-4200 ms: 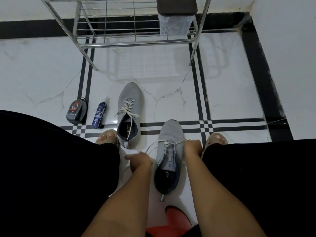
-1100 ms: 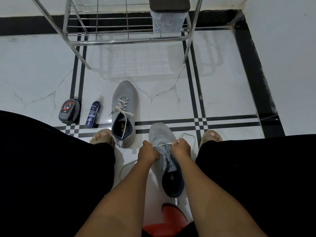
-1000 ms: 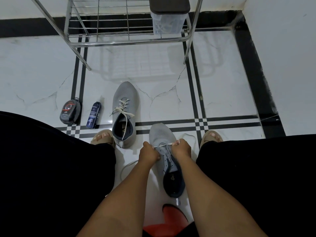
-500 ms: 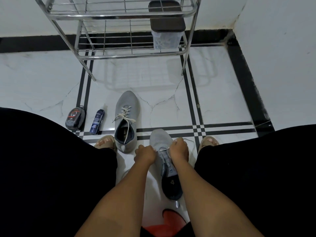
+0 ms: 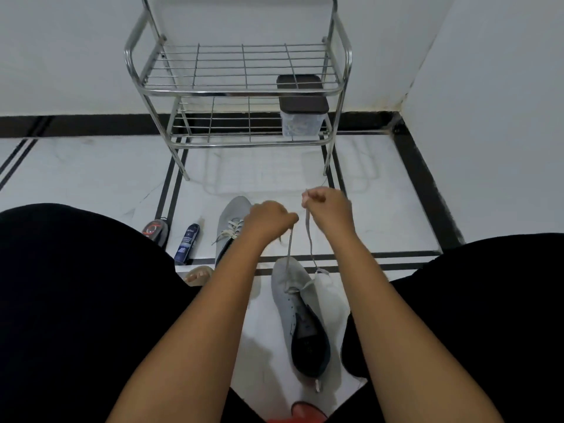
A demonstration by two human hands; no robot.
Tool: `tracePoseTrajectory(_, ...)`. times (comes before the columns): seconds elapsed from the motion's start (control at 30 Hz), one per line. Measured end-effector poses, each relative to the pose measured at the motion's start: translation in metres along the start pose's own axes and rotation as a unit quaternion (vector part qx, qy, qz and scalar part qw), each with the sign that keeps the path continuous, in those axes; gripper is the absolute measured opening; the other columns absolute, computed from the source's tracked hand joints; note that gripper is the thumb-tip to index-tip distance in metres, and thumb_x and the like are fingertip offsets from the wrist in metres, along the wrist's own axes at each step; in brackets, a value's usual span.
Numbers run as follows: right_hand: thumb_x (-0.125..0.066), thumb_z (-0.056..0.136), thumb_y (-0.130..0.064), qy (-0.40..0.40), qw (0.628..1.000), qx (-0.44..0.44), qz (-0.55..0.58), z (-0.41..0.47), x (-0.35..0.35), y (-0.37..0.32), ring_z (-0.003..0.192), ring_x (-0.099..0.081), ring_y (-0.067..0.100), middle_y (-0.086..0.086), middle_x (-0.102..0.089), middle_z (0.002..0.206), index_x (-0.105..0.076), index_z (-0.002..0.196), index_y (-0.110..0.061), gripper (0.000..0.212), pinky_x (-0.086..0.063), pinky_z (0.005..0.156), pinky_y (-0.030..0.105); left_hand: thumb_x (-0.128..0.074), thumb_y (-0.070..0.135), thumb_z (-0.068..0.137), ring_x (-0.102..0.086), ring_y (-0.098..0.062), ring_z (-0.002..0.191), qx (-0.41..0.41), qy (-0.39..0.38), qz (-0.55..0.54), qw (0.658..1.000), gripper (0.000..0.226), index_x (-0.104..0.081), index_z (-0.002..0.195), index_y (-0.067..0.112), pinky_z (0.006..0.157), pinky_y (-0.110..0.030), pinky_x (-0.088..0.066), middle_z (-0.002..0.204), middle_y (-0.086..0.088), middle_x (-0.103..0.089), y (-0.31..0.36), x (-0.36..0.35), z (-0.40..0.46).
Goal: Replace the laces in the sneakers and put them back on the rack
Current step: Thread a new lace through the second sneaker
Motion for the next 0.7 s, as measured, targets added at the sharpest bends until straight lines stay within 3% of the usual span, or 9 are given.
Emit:
tracePoseTrajectory(0.1,-0.062,0.091,-0.021,-0.032,0.996,0.053,-0.058,0.009,0.030,-0.052,0.088,-0.066,0.013,0.000,-0.074,0.090,-0.074,0.089,-0.014,0.014,-0.049,0.079,0.026,-0.057,0.034,0.082,-0.059,-0.024,0.081,-0.040,0.025,0.039,0.998,0.024,-0.062,0.064,0.020,0.071,-0.031,-0.044,0.068,0.001,-0.058,0.037,0.047,-0.004)
tracePoseTrajectory(0.27,-0.071,0.086,-0.022,-0.097,0.966,0.130,-0.203,0.027,0.061,-0.119,0.085,-0.068,0.010,-0.006,-0.072,0.083,-0.073,0.087,-0.016,0.007,-0.053,0.088,0.034,-0.060,0.037,0.082,-0.060,-0.023,0.085,-0.123,0.049,0.167,0.977,0.023,-0.063,0.065,0.021,0.073,-0.032,-0.045,0.084,-0.002,-0.065,0.090,0.106,-0.013)
tracePoseTrajectory(0.37,-0.073,0.084,-0.022,-0.108,0.962,0.137,-0.208,0.032,0.073,-0.137,0.080,-0.070,0.012,-0.001,-0.073,0.083,-0.069,0.090,-0.014,0.011,-0.056,0.085,0.036,-0.061,0.040,0.084,-0.059,-0.019,0.080,-0.152,0.033,0.176,0.972,0.026,-0.063,0.064,0.023,0.072,-0.031,-0.044,0.082,0.001,-0.065,0.104,0.123,-0.018)
tracePoseTrajectory(0.5,-0.075,0.083,-0.023,-0.123,0.966,0.137,-0.181,0.030,0.079,-0.138,0.085,-0.069,0.016,0.002,-0.072,0.086,-0.071,0.090,-0.013,0.013,-0.055,0.085,0.036,-0.063,0.040,0.086,-0.052,-0.015,0.071,-0.162,-0.010,0.094,0.982,0.031,-0.063,0.063,0.019,0.064,-0.028,-0.039,0.073,0.001,-0.059,0.101,0.126,-0.024)
tracePoseTrajectory(0.63,-0.075,0.083,-0.020,-0.138,0.972,0.131,-0.140,0.028,0.081,-0.145,0.075,-0.068,0.010,0.001,-0.071,0.079,-0.068,0.080,-0.019,0.008,-0.055,0.085,0.034,-0.064,0.040,0.087,-0.058,-0.015,0.095,-0.144,-0.035,-0.054,0.987,0.032,-0.068,0.076,0.010,0.088,-0.029,-0.042,0.093,0.000,-0.066,0.096,0.133,-0.026)
tracePoseTrajectory(0.7,-0.076,0.082,-0.021,-0.127,0.976,0.138,-0.114,0.029,0.086,-0.149,0.075,-0.069,0.011,0.001,-0.073,0.079,-0.070,0.083,-0.017,0.007,-0.056,0.086,0.035,-0.064,0.036,0.088,-0.063,-0.011,0.095,-0.145,-0.033,-0.139,0.979,0.034,-0.069,0.086,0.003,0.091,-0.026,-0.040,0.094,0.001,-0.072,0.099,0.144,-0.026)
Point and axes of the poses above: each hand's wrist, its own z-axis towards the middle knuckle, its own x-axis out of the back of the hand, y = z × x, the point moved 5 cm from there along z, towards the middle knuckle
